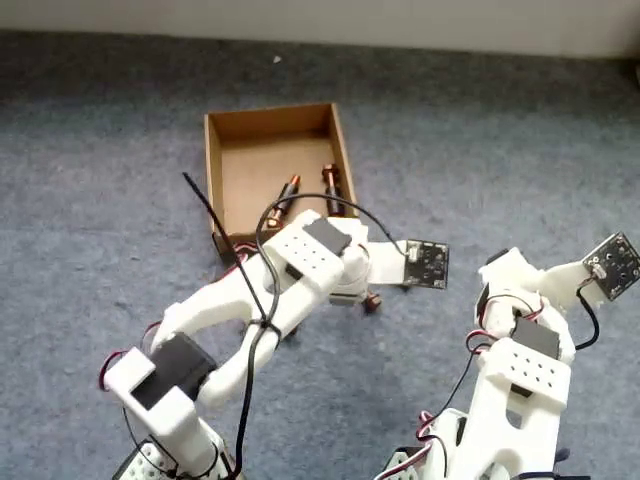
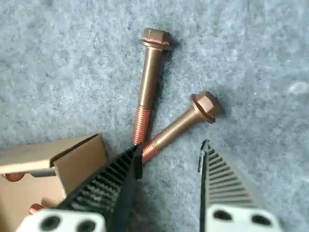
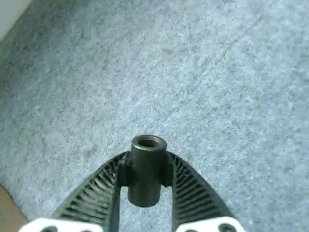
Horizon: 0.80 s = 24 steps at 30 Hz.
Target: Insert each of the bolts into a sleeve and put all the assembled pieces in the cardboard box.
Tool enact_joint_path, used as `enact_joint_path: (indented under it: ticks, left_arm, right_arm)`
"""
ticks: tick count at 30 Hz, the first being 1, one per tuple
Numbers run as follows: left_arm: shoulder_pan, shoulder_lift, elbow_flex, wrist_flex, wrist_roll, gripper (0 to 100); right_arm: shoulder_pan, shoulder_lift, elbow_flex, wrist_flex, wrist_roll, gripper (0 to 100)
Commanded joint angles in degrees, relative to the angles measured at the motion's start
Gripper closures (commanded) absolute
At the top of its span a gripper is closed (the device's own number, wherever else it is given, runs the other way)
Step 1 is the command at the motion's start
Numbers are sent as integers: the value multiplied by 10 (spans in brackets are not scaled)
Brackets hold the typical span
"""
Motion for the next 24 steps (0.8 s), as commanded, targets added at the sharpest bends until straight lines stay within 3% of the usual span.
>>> enact_joint_path:
  ticks: [1,24]
  left_arm:
    - [7,52,-82,-4,-5,787]
    - [58,112,-101,36,-5,787]
  right_arm:
    - [6,-23,-7,-14,-6,994]
    - [5,-23,-7,-29,-4,994]
